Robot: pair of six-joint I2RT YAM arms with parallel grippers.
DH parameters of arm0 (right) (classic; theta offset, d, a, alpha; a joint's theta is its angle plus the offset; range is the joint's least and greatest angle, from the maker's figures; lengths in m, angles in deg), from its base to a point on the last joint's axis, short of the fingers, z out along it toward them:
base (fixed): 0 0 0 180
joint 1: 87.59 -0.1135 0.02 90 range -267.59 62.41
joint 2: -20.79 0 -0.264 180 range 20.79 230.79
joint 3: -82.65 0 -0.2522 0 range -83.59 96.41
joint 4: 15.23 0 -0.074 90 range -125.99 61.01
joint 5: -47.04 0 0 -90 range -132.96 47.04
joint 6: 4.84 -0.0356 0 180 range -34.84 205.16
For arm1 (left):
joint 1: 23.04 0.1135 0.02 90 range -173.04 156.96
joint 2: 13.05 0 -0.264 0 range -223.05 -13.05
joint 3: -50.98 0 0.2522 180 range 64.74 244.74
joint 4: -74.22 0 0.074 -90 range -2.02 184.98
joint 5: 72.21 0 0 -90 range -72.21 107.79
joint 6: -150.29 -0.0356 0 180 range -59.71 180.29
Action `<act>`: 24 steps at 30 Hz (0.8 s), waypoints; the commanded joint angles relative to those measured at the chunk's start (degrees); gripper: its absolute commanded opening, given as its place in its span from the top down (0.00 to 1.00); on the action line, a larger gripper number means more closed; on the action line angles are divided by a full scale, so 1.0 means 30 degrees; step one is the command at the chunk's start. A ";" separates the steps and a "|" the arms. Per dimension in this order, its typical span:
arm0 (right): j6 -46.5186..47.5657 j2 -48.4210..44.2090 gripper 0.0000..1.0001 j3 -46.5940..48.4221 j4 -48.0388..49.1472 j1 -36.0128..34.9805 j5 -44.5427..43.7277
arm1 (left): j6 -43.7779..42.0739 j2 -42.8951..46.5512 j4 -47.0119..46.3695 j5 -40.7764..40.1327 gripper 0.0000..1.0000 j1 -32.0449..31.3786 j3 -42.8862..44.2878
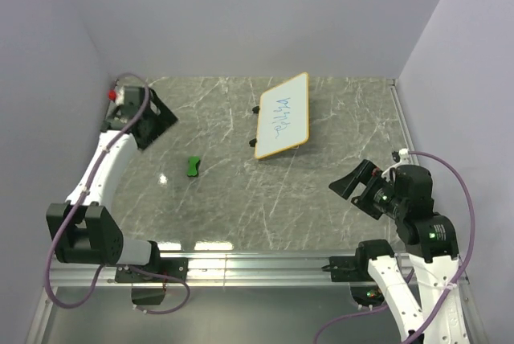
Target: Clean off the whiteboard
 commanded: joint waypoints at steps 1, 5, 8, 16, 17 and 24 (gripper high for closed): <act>0.1221 -0.0296 0.00 0.1453 -0.1221 0.0068 -0.0057 | 0.0354 0.1050 0.0558 0.1078 0.01 -0.1610 -0.3190; 0.2131 -0.0881 0.00 0.1458 -0.2102 -0.0311 0.0553 | 0.0267 0.1763 0.0027 0.0113 0.03 -0.3988 -0.4724; 0.2015 -0.1701 0.00 0.0492 -0.1841 -0.0372 0.1839 | 0.0179 0.0974 0.0233 -0.0680 0.08 -0.5484 -0.5076; 0.2746 -0.2289 0.00 0.1894 -0.3068 -0.0372 0.1907 | -0.0845 -0.1687 -0.1349 -0.1500 0.10 -0.6512 -0.4758; 0.2718 -0.2231 0.00 0.1954 -0.3214 -0.0372 0.1818 | -0.1021 -0.2158 -0.1291 -0.1791 0.10 -0.6512 -0.4407; 0.1869 -0.1908 0.01 0.1370 -0.2279 -0.0372 0.1847 | -0.2836 -0.5325 -0.1992 -0.1739 0.13 -0.6220 -0.2354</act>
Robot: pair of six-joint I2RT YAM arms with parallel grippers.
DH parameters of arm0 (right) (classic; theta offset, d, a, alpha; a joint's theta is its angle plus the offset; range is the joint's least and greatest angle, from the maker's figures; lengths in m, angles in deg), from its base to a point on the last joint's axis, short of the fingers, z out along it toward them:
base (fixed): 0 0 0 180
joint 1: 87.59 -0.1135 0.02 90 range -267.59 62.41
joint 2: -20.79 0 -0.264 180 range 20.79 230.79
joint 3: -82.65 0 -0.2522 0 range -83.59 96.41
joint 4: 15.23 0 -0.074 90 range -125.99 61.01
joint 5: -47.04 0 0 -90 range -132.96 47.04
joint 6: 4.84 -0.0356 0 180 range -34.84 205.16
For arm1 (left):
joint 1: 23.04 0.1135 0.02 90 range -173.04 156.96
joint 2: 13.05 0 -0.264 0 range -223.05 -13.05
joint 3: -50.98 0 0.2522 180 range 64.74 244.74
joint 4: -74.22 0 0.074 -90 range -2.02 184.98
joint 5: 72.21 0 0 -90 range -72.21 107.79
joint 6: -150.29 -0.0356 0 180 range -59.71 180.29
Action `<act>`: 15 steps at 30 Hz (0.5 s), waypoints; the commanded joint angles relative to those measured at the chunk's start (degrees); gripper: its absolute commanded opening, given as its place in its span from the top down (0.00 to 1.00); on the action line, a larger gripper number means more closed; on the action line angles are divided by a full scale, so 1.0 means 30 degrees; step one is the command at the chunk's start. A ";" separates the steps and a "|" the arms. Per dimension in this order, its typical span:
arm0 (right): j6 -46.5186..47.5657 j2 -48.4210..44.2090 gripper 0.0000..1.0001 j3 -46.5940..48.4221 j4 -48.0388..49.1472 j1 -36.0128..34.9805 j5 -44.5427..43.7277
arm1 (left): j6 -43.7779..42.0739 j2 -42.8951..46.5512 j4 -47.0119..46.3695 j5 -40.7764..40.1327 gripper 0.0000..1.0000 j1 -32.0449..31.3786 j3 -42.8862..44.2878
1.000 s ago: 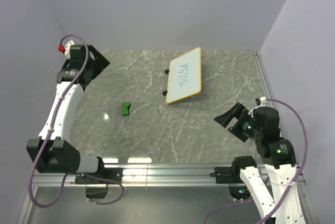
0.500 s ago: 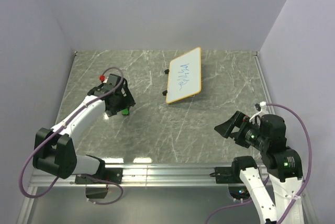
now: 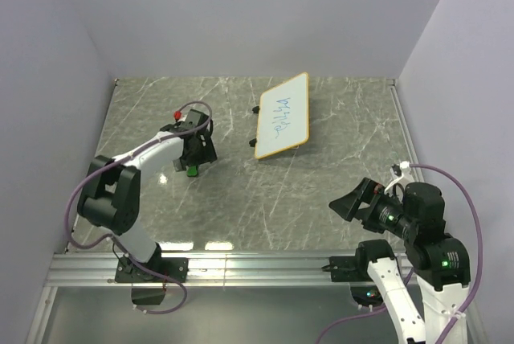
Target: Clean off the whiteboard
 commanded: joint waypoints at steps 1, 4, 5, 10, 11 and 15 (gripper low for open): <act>-0.0542 0.0423 0.01 -0.0298 0.0905 -0.0131 -0.0199 | -0.1345 -0.0786 -0.1082 -0.0068 0.14 0.0461 0.1181; -0.1012 0.0745 0.01 -0.0389 0.1257 -0.0102 -0.0494 | -0.1755 -0.1491 -0.1318 0.0138 0.23 0.0842 0.1474; -0.1072 0.0833 0.01 -0.0360 0.1461 -0.0131 -0.0727 | -0.1872 -0.1610 -0.1348 0.0168 0.25 0.0902 0.1503; -0.1248 0.1740 0.01 -0.0652 0.2163 -0.0102 -0.1256 | -0.2516 -0.1904 -0.1640 0.0400 0.29 0.1486 0.1124; -0.1336 0.1829 0.01 -0.0682 0.2282 -0.0131 -0.1344 | -0.2605 -0.1875 -0.1902 0.0577 0.30 0.1605 0.1007; -0.1512 0.2793 0.01 -0.0857 0.3102 -0.0131 -0.1520 | -0.3249 -0.2049 -0.2314 0.1281 0.38 0.1899 0.0830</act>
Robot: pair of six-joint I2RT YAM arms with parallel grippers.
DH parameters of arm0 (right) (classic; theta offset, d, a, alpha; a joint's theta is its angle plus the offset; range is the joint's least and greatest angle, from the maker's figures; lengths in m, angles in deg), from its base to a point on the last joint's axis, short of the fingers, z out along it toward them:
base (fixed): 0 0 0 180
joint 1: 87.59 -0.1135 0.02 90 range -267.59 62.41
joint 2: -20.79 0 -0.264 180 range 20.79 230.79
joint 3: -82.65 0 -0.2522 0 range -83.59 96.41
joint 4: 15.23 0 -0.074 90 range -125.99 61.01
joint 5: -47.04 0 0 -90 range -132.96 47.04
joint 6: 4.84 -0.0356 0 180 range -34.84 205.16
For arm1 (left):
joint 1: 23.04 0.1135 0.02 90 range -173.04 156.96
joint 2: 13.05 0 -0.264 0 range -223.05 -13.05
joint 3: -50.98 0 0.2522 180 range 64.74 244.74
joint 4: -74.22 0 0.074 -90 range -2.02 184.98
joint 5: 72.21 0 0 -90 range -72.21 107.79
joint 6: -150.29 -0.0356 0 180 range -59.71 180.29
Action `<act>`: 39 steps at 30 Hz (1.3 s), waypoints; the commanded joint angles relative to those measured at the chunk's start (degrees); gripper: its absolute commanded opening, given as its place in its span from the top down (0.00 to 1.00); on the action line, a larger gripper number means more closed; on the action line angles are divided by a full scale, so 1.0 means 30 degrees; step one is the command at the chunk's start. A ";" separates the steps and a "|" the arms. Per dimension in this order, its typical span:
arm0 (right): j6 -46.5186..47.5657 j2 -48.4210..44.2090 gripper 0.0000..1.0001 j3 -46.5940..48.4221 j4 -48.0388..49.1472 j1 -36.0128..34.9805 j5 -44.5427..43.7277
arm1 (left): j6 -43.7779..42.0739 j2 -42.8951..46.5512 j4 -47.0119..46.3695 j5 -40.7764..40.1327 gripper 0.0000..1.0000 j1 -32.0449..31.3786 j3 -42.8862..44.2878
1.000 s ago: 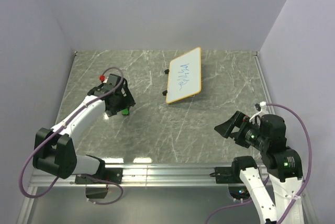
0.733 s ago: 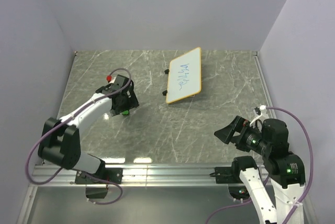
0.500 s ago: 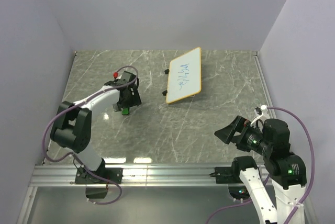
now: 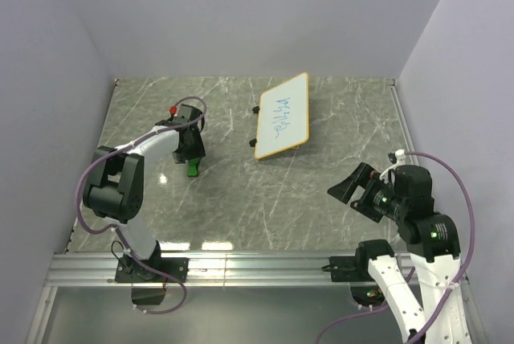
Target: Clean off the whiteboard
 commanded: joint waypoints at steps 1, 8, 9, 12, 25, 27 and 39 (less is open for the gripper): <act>-0.0223 0.0873 0.01 -0.0042 0.1878 -0.0102 -0.0529 | -0.0984 -0.0134 -0.0865 0.0974 0.44 0.0158 0.0057; 0.0509 0.4151 0.01 0.1478 0.3550 -0.0073 -0.0910 | -0.0809 -0.0282 -0.0895 0.1240 0.52 0.0158 -0.0205; 0.0597 0.5142 0.01 0.2265 0.3638 -0.0073 -0.1027 | -0.0780 -0.0165 -0.0837 0.1125 0.52 0.0187 -0.0351; 0.0744 0.6814 0.01 0.3789 0.4165 -0.0073 -0.1175 | -0.0838 0.0302 -0.0865 0.1036 0.48 0.0187 -0.0702; 0.0920 0.8784 0.02 0.4265 0.5045 -0.0015 -0.1467 | -0.1307 0.0452 -0.1187 0.1678 0.55 0.0480 -0.0996; 0.1124 0.9541 0.02 0.4643 0.5133 0.0102 -0.1497 | -0.1161 0.0160 -0.1246 0.1651 0.57 0.0509 -0.1085; 0.0248 1.6862 0.03 1.2522 0.5280 0.0864 -0.0238 | -0.0926 -0.0954 -0.1685 0.2674 0.58 0.0568 -0.1641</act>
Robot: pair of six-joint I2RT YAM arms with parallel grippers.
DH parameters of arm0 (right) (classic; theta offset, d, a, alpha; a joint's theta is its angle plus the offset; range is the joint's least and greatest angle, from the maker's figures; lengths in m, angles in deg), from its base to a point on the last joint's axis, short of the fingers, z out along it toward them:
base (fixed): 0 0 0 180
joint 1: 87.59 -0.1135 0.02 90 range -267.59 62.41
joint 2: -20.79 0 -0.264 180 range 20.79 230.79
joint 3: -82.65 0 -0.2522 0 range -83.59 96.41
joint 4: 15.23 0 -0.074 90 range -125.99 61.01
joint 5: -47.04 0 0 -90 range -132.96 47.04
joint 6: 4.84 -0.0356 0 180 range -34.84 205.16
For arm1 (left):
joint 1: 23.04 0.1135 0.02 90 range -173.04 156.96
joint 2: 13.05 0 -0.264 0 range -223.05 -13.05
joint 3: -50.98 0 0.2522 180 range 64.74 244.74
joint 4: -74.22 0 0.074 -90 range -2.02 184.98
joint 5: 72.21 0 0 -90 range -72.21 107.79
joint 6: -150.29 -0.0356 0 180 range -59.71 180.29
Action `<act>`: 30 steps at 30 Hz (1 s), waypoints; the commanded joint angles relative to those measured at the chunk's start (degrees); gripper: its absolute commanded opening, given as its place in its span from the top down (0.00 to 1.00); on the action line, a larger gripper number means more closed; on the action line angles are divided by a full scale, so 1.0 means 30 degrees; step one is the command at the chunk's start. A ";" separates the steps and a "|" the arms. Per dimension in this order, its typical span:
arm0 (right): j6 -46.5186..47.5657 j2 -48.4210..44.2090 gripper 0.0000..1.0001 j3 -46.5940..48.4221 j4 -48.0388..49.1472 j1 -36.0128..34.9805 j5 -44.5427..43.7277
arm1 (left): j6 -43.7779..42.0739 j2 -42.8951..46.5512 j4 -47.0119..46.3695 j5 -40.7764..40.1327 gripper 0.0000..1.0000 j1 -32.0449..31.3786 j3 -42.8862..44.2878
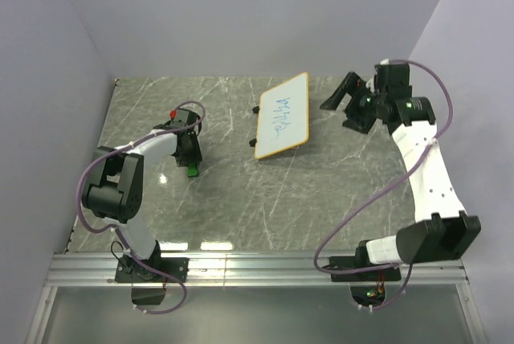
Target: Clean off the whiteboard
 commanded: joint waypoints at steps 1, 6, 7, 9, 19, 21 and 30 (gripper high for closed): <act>-0.0431 0.1285 0.04 0.2412 0.0763 0.0114 0.0491 | 0.0101 -0.0919 -0.0716 0.1211 0.59 0.0029 -0.0766; -0.1046 0.3103 0.04 0.3266 0.1523 0.0114 0.0843 | 0.0102 -0.0773 -0.1010 0.1563 0.68 0.0029 -0.1382; -0.1134 0.3337 0.05 0.3237 0.1873 0.0114 0.0901 | 0.0131 -0.0714 -0.1010 0.1651 0.68 0.0029 -0.1644; -0.1165 0.4069 0.05 0.3266 0.2284 0.0114 0.1047 | 0.0073 -0.0422 -0.1244 0.1769 0.72 0.0029 -0.1938; -0.0169 0.9045 0.06 0.5692 0.2404 0.0143 0.1517 | -0.0395 -0.0977 -0.1244 0.2500 1.00 0.0029 -0.1736; -0.0080 0.9723 0.08 0.6194 0.2432 0.0114 0.1692 | -0.0513 -0.0686 -0.1100 0.2966 1.00 0.0029 -0.1385; -0.0637 1.1279 0.16 0.5611 0.3750 -0.0265 0.2660 | -0.0133 -0.1062 0.1186 0.4784 1.00 -0.2166 0.6050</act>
